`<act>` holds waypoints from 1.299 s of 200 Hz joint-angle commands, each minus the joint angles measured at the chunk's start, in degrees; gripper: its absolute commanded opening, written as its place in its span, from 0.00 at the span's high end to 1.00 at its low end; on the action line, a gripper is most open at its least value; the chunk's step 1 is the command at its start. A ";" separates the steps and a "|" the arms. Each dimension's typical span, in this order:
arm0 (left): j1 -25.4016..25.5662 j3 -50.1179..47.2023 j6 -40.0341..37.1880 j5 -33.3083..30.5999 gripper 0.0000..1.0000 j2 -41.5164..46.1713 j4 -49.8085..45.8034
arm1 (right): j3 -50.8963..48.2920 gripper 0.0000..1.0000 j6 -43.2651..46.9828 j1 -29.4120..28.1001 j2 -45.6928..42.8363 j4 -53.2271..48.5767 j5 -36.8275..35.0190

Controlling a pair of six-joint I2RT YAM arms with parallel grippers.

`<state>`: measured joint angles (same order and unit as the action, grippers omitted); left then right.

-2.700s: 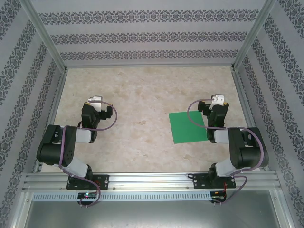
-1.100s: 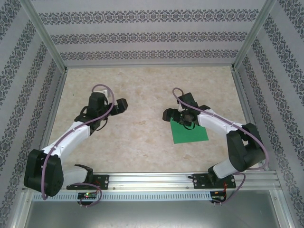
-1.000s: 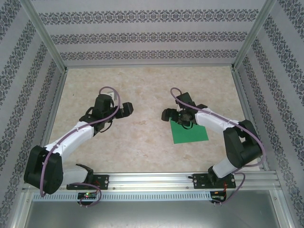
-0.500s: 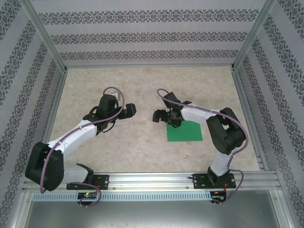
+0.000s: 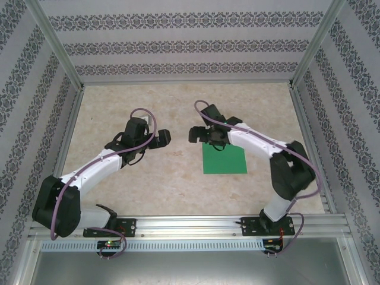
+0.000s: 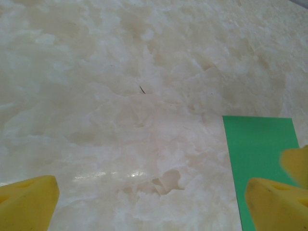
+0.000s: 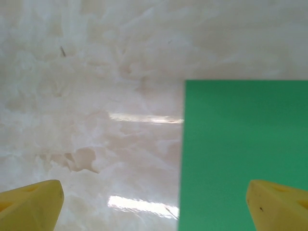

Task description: Fold a paper plane with a square sheet of paper (pick it up from the middle)

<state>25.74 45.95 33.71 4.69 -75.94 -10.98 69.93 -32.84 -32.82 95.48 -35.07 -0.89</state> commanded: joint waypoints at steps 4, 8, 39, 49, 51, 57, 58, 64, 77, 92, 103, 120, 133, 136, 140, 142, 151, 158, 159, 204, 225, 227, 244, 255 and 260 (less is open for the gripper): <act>3.37 3.44 -1.20 2.55 0.00 -2.94 0.95 | -3.28 0.03 4.38 5.70 -2.05 -7.21 -4.88; 3.96 3.90 -1.19 2.63 0.00 -3.77 1.03 | -3.39 0.03 4.97 6.34 -1.85 -7.88 -4.52; 8.49 8.17 -0.56 3.32 0.00 -10.82 0.93 | -2.23 0.03 8.12 6.42 0.36 -11.85 -6.94; 9.94 8.93 -0.03 3.09 0.00 -12.33 1.54 | -1.70 0.03 8.44 6.29 1.07 -12.29 -6.33; 10.16 9.03 0.11 3.06 0.00 -12.64 1.63 | -1.61 0.03 8.50 6.21 1.25 -12.34 -6.21; 10.74 9.39 0.74 2.84 0.00 -13.43 1.73 | -1.40 0.03 8.41 6.04 1.64 -12.24 -5.71; 10.78 9.49 0.87 2.81 0.00 -13.57 1.74 | -1.35 0.02 8.41 6.02 1.73 -12.23 -5.58; 11.19 9.46 1.78 2.51 0.00 -14.07 2.18 | -1.08 0.02 8.41 5.77 2.09 -12.05 -5.05; 11.59 8.99 3.37 2.48 0.00 -14.76 3.80 | -0.45 0.02 8.29 5.03 3.05 -12.35 -5.34; 11.86 8.95 4.05 1.12 0.00 -14.76 3.72 | 0.39 0.02 8.78 4.20 4.74 -12.71 -4.75; 11.88 8.97 3.89 0.03 0.00 -14.46 3.02 | 1.20 0.02 8.58 3.61 6.03 -13.35 -4.82; 11.88 9.36 2.93 -1.46 0.00 -13.94 1.51 | 1.44 0.02 8.42 3.03 7.06 -13.30 -5.05; 11.88 9.38 2.66 -2.36 0.00 -13.60 0.71 | 1.35 0.02 8.15 3.02 7.51 -13.00 -5.06; 11.88 9.38 2.65 -2.55 0.00 -13.57 0.61 | 1.27 0.02 8.25 3.02 7.63 -12.93 -4.85; 11.92 9.38 2.67 -2.75 0.00 -13.42 0.57 | 1.18 0.02 8.36 3.02 7.82 -12.72 -4.53; 11.85 9.34 2.72 -2.93 0.00 -13.37 0.56 | 1.18 0.02 8.35 3.02 7.97 -12.63 -4.49; 11.88 9.16 3.08 -3.23 0.00 -13.19 0.60 | 1.34 0.02 8.29 3.02 8.68 -12.75 -4.37; 11.89 9.02 3.22 -3.45 0.00 -13.06 0.77 | 1.20 0.02 8.23 2.94 9.19 -12.61 -4.11; 11.88 9.00 3.30 -3.41 0.00 -13.03 0.87 | 1.18 0.02 8.27 2.94 9.23 -12.59 -4.11; 11.88 8.95 3.28 -4.05 0.00 -12.96 1.12 | 0.04 0.02 7.88 2.72 12.07 -11.71 -2.89; 11.90 8.90 3.46 -4.06 0.00 -12.76 0.93 | 0.36 0.02 7.34 2.67 12.76 -12.19 -3.31; 11.84 8.94 3.46 -4.11 0.00 -12.75 0.89 | 0.42 0.02 7.22 2.67 12.79 -12.32 -3.39; 11.86 8.80 3.49 -4.16 0.00 -12.72 1.06 | 1.41 0.02 6.63 2.61 12.05 -13.39 -4.47; 11.88 9.01 3.19 -3.99 0.00 -12.75 0.94 | 1.38 0.02 6.09 2.57 9.96 -13.07 -5.54; 11.91 9.11 3.07 -3.99 0.00 -12.85 0.76 | 0.99 0.02 5.86 2.71 8.88 -12.37 -5.41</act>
<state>37.26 54.02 36.53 1.78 -90.48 -9.74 69.84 -25.58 -29.56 107.83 -47.48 -4.62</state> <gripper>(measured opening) 0.999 0.981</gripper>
